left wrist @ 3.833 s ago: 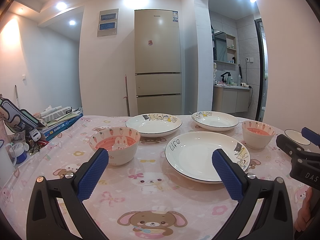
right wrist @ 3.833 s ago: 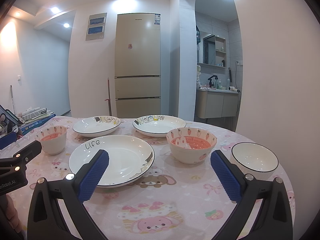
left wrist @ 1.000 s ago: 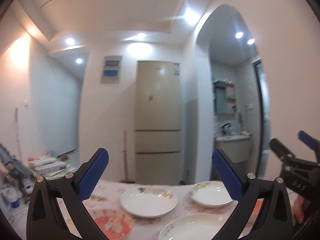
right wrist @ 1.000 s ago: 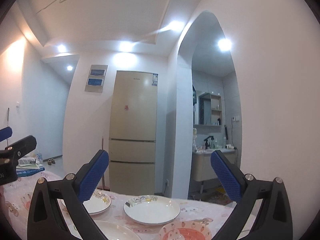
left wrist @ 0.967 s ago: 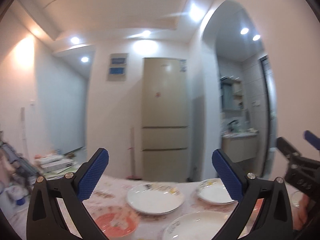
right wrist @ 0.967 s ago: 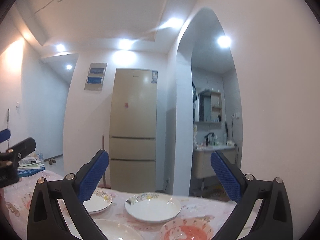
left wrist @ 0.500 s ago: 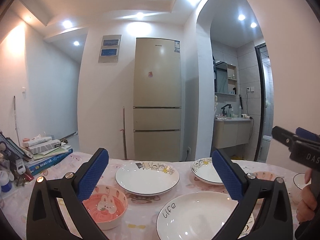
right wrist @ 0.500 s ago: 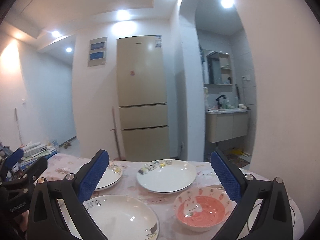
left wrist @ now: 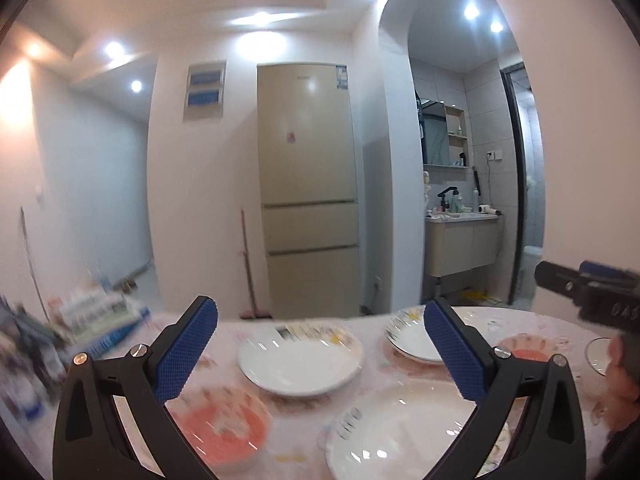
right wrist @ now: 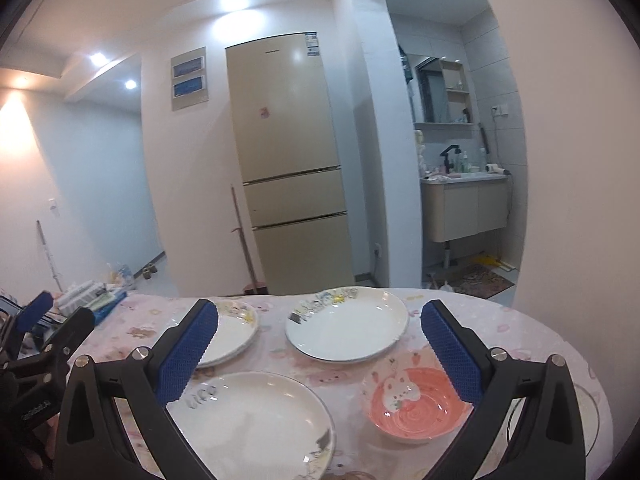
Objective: Organize plates and bowls
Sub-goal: 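Move both grippers down toward the white cartoon-rim plate printed 'Life'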
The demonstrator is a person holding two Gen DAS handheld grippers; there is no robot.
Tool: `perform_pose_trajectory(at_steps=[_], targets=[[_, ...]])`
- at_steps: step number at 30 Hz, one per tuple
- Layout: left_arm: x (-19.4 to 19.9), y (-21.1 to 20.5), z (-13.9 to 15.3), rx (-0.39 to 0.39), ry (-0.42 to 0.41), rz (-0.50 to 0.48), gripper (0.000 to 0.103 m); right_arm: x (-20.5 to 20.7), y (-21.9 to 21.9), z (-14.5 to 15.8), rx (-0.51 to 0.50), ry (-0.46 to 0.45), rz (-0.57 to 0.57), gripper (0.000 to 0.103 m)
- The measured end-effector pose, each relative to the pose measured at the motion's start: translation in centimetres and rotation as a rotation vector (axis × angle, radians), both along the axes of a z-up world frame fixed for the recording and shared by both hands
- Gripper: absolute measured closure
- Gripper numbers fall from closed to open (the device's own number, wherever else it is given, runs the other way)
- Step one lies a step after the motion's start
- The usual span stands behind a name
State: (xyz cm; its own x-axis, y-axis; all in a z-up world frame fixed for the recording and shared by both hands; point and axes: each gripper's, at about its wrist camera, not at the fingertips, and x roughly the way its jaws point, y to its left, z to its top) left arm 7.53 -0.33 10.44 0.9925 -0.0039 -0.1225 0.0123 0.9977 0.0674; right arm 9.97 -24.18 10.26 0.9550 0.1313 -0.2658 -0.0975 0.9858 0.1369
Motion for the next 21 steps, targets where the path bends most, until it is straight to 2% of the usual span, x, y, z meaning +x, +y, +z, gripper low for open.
perform_pose_trajectory(at_steps=[2,6,9,12,15,18,21], targets=[[0.3,0.4,2.7,0.034,-0.013,0.018,0.0,0.4,0.6,3.0,0.012,-0.006,0.041,0.0],[2.7,1.9,8.1,0.006,0.032,0.038,0.0,2.5,2.3,8.4,-0.005,-0.041,0.029,0.0],[6.0,3.6,9.7,-0.003,0.103,0.03,0.0,6.6,5.4,11.1,-0.104,0.041,0.054,0.0],[9.4,6.0,9.8,-0.049,0.188,0.093,0.0,9.4,8.0,11.7,-0.134,0.069,0.121,0.0],[11.8,8.2,10.4,-0.116,0.222,0.159,0.0,12.2,9.1,11.5,-0.077,0.092,0.149,0.0],[12.1,8.3,11.8,-0.078,0.153,0.149,0.0,14.9,9.8,11.4,-0.023,0.11,0.176,0.0],[12.7,9.2,12.7,-0.133,0.121,0.135,0.0,16.7,9.9,12.0,-0.007,0.091,0.174,0.0]])
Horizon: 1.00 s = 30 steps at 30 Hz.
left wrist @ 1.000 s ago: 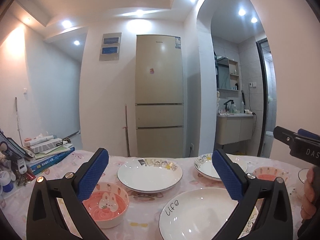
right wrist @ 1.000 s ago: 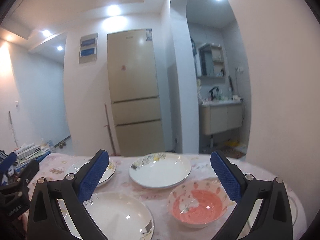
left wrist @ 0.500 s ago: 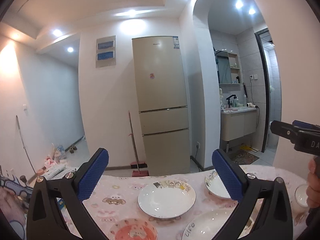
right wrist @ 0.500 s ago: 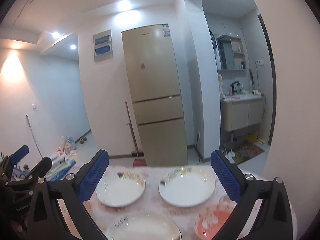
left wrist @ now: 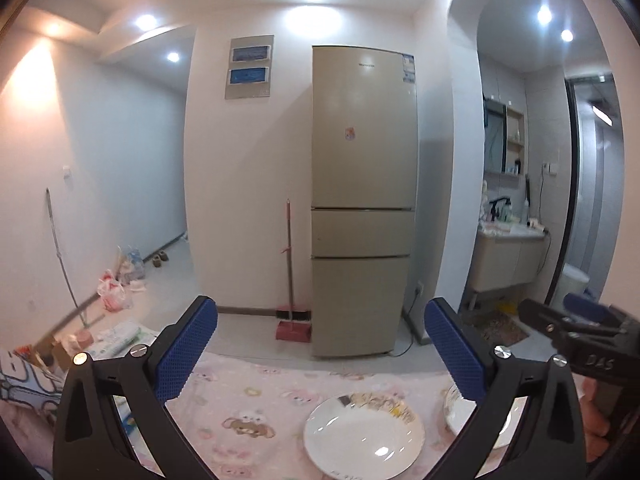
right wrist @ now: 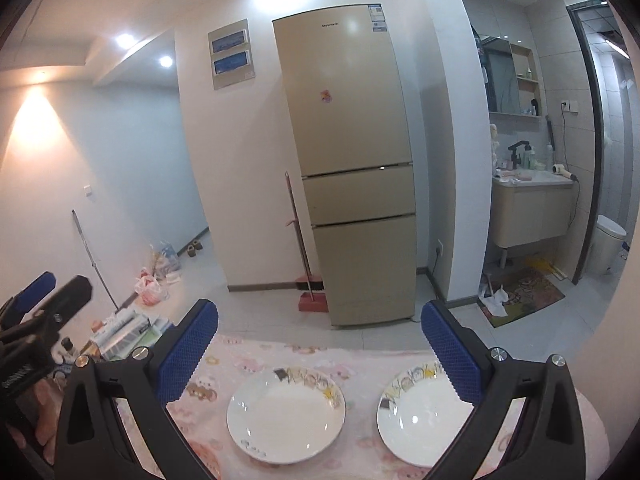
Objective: Organize plates and bowls
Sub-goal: 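Move both grippers down toward the white cartoon-rim plate printed 'Life', then close the left gripper on the plate rim while the right gripper clamps the rim too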
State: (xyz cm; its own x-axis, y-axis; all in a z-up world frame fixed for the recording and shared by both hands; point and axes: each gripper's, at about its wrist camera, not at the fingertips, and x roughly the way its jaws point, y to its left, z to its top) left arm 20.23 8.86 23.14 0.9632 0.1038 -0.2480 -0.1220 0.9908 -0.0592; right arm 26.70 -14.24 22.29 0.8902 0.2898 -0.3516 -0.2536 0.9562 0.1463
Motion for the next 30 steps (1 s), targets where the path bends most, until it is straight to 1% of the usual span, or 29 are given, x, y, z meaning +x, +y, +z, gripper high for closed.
perform_pose_trajectory(at_steps=[1,2,5,8,9,10,11,13,15,16,17,18,19,20,21,22,23,24,26,27,28,29,30], targets=[[0.3,0.3,-0.1,-0.018,0.001,-0.01,0.0,0.4,-0.1,0.1,0.007,-0.005,-0.009,0.0],[0.5,0.6,-0.4,-0.02,0.006,-0.014,0.0,0.9,-0.2,0.1,0.016,-0.004,-0.014,0.0],[2.1,0.7,-2.2,0.043,0.054,0.017,0.0,2.4,-0.9,-0.9,0.047,0.033,-0.03,0.0],[4.1,1.9,-4.3,0.046,0.126,0.021,0.0,3.9,-1.5,-3.3,0.059,0.091,-0.018,0.0],[4.8,2.2,-5.0,0.049,0.153,0.019,0.0,4.6,-1.7,-4.3,0.072,0.123,-0.02,0.0],[5.6,2.6,-6.0,0.046,0.183,0.018,0.0,5.5,-1.6,-4.9,0.071,0.165,-0.027,0.0],[6.4,3.0,-6.8,0.032,0.211,0.014,0.0,6.3,-1.2,-5.5,0.06,0.197,-0.011,0.0],[8.5,4.1,-8.8,-0.029,0.292,-0.006,0.0,8.0,-0.1,-6.7,0.011,0.228,0.023,0.0],[10.8,4.6,-10.5,-0.062,0.4,-0.063,0.0,9.3,1.0,-8.2,-0.05,0.265,0.01,0.0],[11.7,4.8,-11.5,-0.082,0.436,-0.081,0.0,10.1,1.5,-9.2,-0.07,0.293,0.007,0.0],[12.7,5.1,-12.6,-0.094,0.477,-0.075,0.0,10.5,1.7,-10.0,-0.076,0.316,0.014,0.0],[13.5,5.3,-13.5,-0.09,0.508,-0.064,0.002,11.4,2.1,-11.1,-0.076,0.359,0.032,0.0],[14.4,5.3,-14.6,-0.074,0.534,-0.073,0.011,12.1,2.4,-12.0,-0.069,0.393,0.049,0.0],[15.2,5.2,-15.6,-0.063,0.57,-0.091,0.014,12.8,2.8,-13.0,-0.058,0.43,0.063,0.0],[16.3,5.3,-17.1,-0.072,0.641,-0.105,0.018,13.7,3.4,-14.5,-0.061,0.483,0.079,0.0],[17.3,5.5,-18.6,-0.1,0.704,-0.115,0.021,14.6,4.1,-15.8,-0.082,0.53,0.091,0.0],[18.0,5.5,-19.8,-0.124,0.747,-0.128,0.021,15.2,4.5,-17.0,-0.095,0.56,0.1,0.0],[18.4,5.7,-20.9,-0.14,0.776,-0.138,0.021,16.0,5.0,-18.6,-0.102,0.609,0.108,0.0],[19.1,6.0,-22.6,-0.163,0.827,-0.131,0.022,17.0,5.2,-20.9,-0.103,0.678,0.116,0.005],[19.4,6.3,-23.3,-0.18,0.841,-0.126,0.022,17.4,5.3,-22.2,-0.114,0.71,0.116,0.013],[19.6,6.5,-24.0,-0.202,0.858,-0.139,0.022,17.7,5.5,-23.3,-0.132,0.737,0.116,0.024],[19.8,6.6,-24.5,-0.222,0.875,-0.159,0.023,17.8,5.8,-24.0,-0.152,0.758,0.121,0.031],[19.9,6.6,-24.9,-0.244,0.888,-0.183,0.026,18.1,6.1,-24.8,-0.177,0.779,0.126,0.042]])
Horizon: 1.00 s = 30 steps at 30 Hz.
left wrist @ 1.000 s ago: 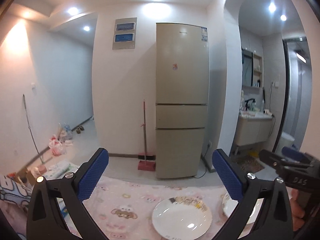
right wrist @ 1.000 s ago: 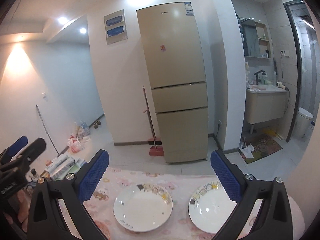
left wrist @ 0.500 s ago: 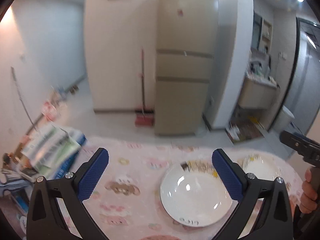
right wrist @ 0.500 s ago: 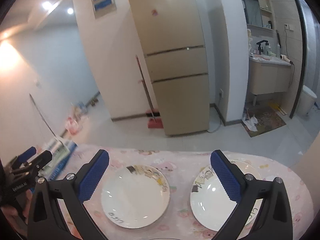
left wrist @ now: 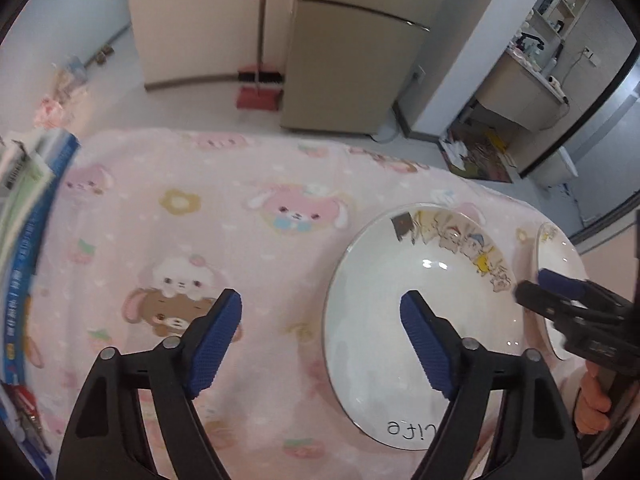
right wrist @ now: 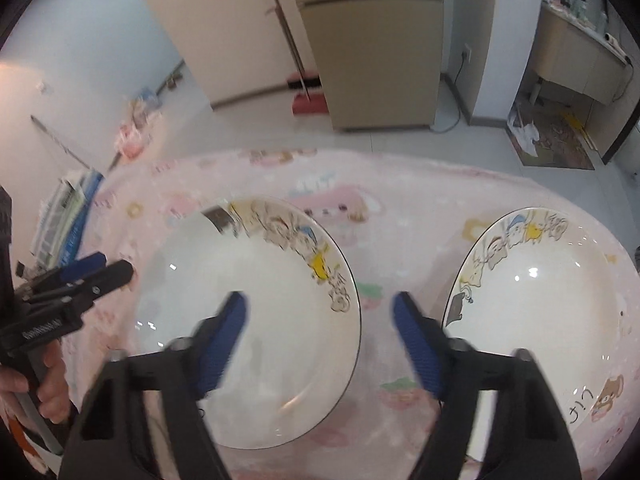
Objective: Organize plates and bowls
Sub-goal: 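Close the left gripper on the plate rim while the right gripper clamps the rim too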
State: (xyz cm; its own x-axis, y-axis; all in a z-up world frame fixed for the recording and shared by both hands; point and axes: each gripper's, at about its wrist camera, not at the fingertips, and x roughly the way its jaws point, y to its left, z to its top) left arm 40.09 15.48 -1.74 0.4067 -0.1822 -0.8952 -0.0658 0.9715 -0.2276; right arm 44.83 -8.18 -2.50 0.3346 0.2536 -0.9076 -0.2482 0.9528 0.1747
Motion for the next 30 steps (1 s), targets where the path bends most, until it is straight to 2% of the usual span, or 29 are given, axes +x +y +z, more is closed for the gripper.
perform_pose_trajectory(at_steps=[3,5,7,11,14,15,17,18,21,22,24,27,30], targets=[[0.0,0.5,-0.2,-0.025,0.011,-0.004,0.029,0.7,-0.5,-1.4,0.005,0.053,-0.011,0.044],[-0.4,0.6,0.0,-0.014,-0.008,0.0,0.039,1.1,-0.9,-2.3,0.02,0.08,-0.035,0.046],[-0.2,0.6,-0.3,-0.026,0.002,-0.008,0.058,1.4,-1.2,-2.8,0.021,0.091,-0.034,0.05],[0.3,1.3,-1.3,-0.048,0.045,0.011,0.059,1.6,-1.6,-2.9,0.051,0.098,0.0,0.05],[0.5,1.8,-2.2,-0.136,0.075,0.018,0.06,1.8,-1.9,-3.0,0.106,0.111,-0.001,0.05],[0.6,1.7,-2.3,-0.143,0.079,0.01,0.06,1.7,-1.9,-2.9,0.109,0.102,0.007,0.05],[0.7,1.4,-2.6,-0.127,0.079,-0.004,0.064,1.7,-1.7,-2.9,0.103,0.084,0.03,0.058],[0.7,1.3,-2.7,-0.14,0.08,-0.009,0.068,1.8,-1.7,-3.1,0.117,0.096,0.042,0.067],[0.9,1.4,-3.5,-0.229,0.113,-0.023,0.072,2.3,-2.3,-3.9,0.178,0.162,0.021,0.077],[0.9,1.4,-3.7,-0.228,0.122,-0.025,0.074,2.5,-2.7,-4.2,0.198,0.181,0.01,0.081],[0.9,1.2,-3.7,-0.203,0.124,-0.025,0.078,2.9,-3.0,-4.8,0.238,0.223,0.018,0.081],[0.8,1.1,-3.6,-0.187,0.119,-0.039,0.079,2.9,-2.8,-4.9,0.233,0.228,0.035,0.082],[0.7,0.5,-3.4,-0.121,0.111,-0.064,0.08,2.8,-2.5,-5.0,0.224,0.226,0.039,0.082]])
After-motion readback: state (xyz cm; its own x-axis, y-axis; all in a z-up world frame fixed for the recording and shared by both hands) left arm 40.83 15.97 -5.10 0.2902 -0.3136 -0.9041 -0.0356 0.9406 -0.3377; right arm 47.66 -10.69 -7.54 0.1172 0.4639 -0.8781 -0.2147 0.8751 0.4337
